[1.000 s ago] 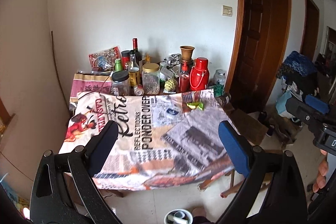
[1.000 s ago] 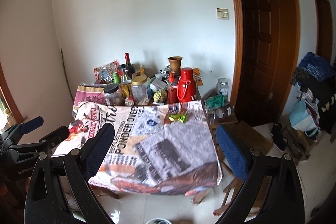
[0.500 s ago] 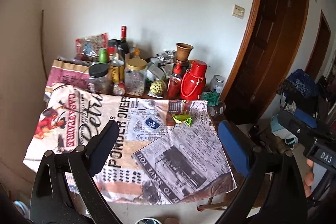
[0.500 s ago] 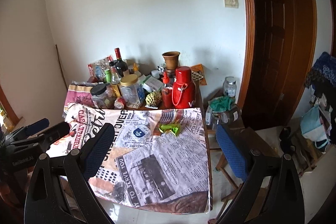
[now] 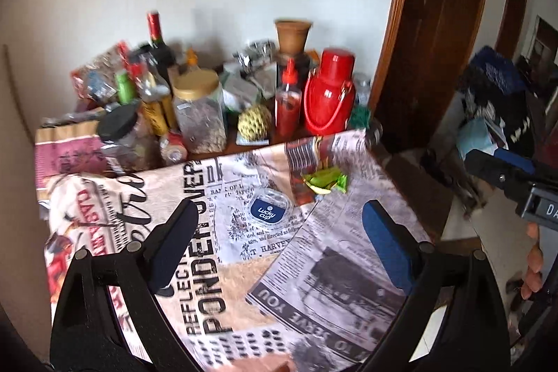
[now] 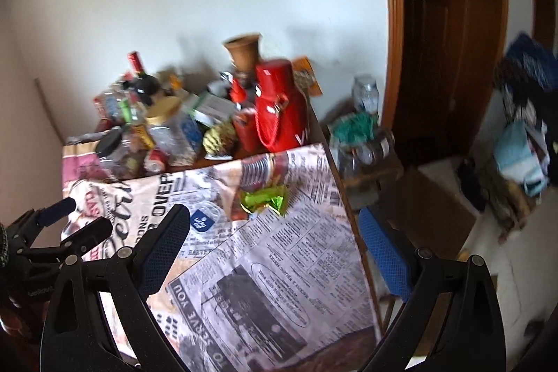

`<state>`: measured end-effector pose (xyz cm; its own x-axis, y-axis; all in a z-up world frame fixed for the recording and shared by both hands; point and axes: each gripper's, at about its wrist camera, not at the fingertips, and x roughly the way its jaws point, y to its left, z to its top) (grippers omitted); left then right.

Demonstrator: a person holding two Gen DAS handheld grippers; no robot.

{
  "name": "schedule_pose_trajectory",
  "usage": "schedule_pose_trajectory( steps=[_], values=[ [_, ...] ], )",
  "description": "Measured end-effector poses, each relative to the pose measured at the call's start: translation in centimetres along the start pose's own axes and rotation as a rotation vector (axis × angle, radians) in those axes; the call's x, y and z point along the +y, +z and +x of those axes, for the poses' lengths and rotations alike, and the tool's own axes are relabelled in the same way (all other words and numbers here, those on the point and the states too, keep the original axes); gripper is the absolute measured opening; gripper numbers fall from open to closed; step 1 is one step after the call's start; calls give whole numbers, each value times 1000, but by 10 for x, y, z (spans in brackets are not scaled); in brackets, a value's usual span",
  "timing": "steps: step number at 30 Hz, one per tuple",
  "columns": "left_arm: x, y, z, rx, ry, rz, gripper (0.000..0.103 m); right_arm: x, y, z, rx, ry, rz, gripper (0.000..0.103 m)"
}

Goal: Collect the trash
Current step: 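Grasp the clear Lucky cup lid with the left gripper while the right grasps the green wrapper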

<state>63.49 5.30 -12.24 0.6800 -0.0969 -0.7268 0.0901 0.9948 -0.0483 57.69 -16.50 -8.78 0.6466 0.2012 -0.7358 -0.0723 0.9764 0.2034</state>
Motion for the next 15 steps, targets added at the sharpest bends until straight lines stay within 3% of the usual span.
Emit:
schedule_pose_trajectory(
  steps=[5, 15],
  values=[
    [30, 4, 74, 128, -51, -29, 96, -7, 3, 59, 101, -42, 45, 96],
    [40, -16, 189, 349, -143, -2, 96, -17, 6, 185, 316, 19, 139, 93]
  ],
)
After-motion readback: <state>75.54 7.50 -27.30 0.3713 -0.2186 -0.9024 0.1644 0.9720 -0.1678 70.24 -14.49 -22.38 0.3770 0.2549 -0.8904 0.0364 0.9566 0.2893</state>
